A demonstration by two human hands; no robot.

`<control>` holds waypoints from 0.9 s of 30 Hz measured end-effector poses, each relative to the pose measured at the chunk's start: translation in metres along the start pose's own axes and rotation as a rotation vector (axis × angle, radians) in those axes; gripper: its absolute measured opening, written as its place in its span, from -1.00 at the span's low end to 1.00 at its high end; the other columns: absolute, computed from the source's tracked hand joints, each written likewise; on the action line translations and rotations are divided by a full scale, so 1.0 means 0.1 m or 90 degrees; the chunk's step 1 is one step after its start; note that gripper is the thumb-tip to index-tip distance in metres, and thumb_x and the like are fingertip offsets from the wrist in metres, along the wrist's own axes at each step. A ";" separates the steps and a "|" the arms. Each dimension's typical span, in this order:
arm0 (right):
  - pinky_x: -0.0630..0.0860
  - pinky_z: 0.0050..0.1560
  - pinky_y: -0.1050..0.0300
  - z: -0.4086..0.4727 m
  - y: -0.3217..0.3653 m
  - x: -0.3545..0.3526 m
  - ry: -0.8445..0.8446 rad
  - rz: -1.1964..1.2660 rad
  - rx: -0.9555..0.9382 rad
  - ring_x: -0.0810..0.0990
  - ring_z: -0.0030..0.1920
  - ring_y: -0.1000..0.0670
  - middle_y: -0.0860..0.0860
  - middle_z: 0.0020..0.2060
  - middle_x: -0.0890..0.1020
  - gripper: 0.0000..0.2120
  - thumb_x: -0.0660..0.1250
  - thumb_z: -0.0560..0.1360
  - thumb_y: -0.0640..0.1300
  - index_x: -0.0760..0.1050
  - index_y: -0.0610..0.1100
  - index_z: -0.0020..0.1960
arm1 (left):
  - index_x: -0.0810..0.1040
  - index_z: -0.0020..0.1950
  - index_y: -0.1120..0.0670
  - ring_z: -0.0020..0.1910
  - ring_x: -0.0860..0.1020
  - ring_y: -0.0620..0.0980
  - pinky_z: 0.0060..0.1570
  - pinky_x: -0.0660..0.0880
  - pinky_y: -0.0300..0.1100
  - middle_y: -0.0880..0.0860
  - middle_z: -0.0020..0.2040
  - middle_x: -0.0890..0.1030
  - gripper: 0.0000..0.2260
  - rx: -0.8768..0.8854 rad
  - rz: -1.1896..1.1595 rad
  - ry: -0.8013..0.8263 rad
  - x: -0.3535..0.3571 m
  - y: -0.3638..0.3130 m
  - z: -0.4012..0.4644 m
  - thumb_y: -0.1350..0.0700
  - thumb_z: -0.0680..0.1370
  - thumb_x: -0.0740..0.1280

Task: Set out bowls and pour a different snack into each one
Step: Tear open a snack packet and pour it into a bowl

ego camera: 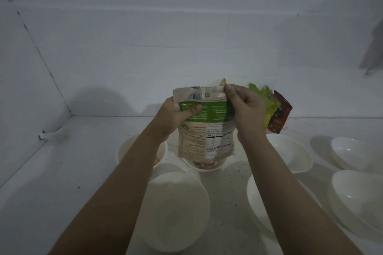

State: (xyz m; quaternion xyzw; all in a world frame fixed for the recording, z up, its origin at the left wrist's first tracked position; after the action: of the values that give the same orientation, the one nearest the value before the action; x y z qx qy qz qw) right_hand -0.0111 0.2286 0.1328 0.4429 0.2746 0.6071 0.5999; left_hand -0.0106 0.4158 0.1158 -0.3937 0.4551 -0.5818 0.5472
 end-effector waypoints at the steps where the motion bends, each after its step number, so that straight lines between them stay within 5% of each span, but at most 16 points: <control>1: 0.66 -0.08 0.02 -0.01 0.04 0.03 0.007 -0.015 -0.009 0.69 -0.19 -0.08 -0.12 -0.28 0.72 -0.92 0.44 0.51 -0.17 0.69 -0.16 -0.09 | 0.61 0.01 0.11 -0.12 0.70 -0.07 -0.20 0.59 -0.27 -0.04 -0.13 0.73 -0.91 -0.003 0.005 -0.007 -0.01 0.02 0.00 0.20 0.52 0.39; 4: 0.65 -0.11 0.06 -0.01 0.09 0.09 0.025 -0.027 -0.017 0.71 -0.19 -0.02 0.01 -0.27 0.74 -0.93 0.43 0.52 -0.18 0.70 -0.12 -0.06 | 0.61 -0.03 0.03 -0.13 0.69 -0.12 -0.19 0.59 -0.27 -0.10 -0.17 0.72 -0.92 0.002 0.001 -0.041 -0.08 0.08 0.01 0.19 0.51 0.41; 11: 0.64 -0.10 0.07 0.00 0.18 0.08 0.021 -0.004 -0.029 0.71 -0.15 -0.05 -0.07 -0.21 0.74 -0.88 0.41 0.53 -0.21 0.69 -0.24 -0.02 | 0.62 0.04 0.01 -0.03 0.67 -0.20 -0.08 0.55 -0.35 -0.19 -0.08 0.71 -0.85 -0.030 0.036 0.001 -0.08 0.38 -0.11 0.21 0.51 0.40; 15: 0.64 -0.13 0.11 0.01 0.25 0.07 0.003 0.024 -0.055 0.71 -0.15 -0.06 -0.15 -0.17 0.74 -0.80 0.39 0.54 -0.20 0.66 -0.33 0.04 | 0.62 0.12 0.02 0.08 0.66 -0.09 0.10 0.58 -0.19 -0.07 0.06 0.70 -0.79 -0.076 0.036 0.006 -0.12 0.58 -0.18 0.19 0.50 0.43; 20: 0.63 -0.16 0.14 0.00 0.26 0.07 0.004 0.059 -0.058 0.70 -0.20 -0.01 -0.01 -0.27 0.74 -0.81 0.38 0.55 -0.23 0.65 -0.35 0.05 | 0.61 0.09 0.00 0.09 0.66 -0.04 0.14 0.57 -0.10 -0.06 0.04 0.71 -0.79 -0.092 0.036 -0.012 -0.17 0.72 -0.21 0.23 0.50 0.42; 23: 0.62 -0.16 0.15 0.00 0.26 0.08 0.017 0.045 -0.062 0.70 -0.19 -0.03 -0.19 -0.23 0.72 -0.81 0.39 0.55 -0.22 0.65 -0.34 0.04 | 0.62 0.16 0.04 0.13 0.64 -0.03 0.26 0.51 0.03 0.00 0.11 0.69 -0.77 -0.100 0.070 0.009 -0.21 0.81 -0.25 0.23 0.52 0.42; 25: 0.63 -0.14 0.13 -0.02 0.23 0.10 0.024 0.041 -0.066 0.69 -0.18 -0.06 -0.31 -0.20 0.68 -0.82 0.39 0.55 -0.22 0.66 -0.33 0.05 | 0.60 0.20 0.08 0.12 0.64 -0.06 0.24 0.52 0.03 -0.01 0.12 0.69 -0.74 -0.097 0.085 0.013 -0.23 0.73 -0.25 0.22 0.52 0.42; 27: 0.63 -0.13 0.14 -0.04 0.18 0.11 0.041 0.014 -0.065 0.70 -0.16 -0.04 -0.18 -0.20 0.73 -0.85 0.40 0.54 -0.21 0.68 -0.27 0.03 | 0.56 0.22 0.12 0.12 0.64 -0.03 0.16 0.56 -0.02 0.01 0.12 0.68 -0.71 -0.065 0.055 0.026 -0.22 0.51 -0.19 0.20 0.50 0.43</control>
State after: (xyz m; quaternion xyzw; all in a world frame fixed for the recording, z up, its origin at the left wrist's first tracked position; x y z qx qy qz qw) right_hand -0.0221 0.2377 0.1491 0.3953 0.2576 0.6406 0.6057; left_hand -0.0120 0.4399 0.0621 -0.3891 0.5115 -0.5418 0.5417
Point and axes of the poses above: each hand's wrist, its own z-axis towards the middle knuckle, its own x-axis out of the palm, y = z × x, the point moved 5 cm from there along z, towards the middle knuckle
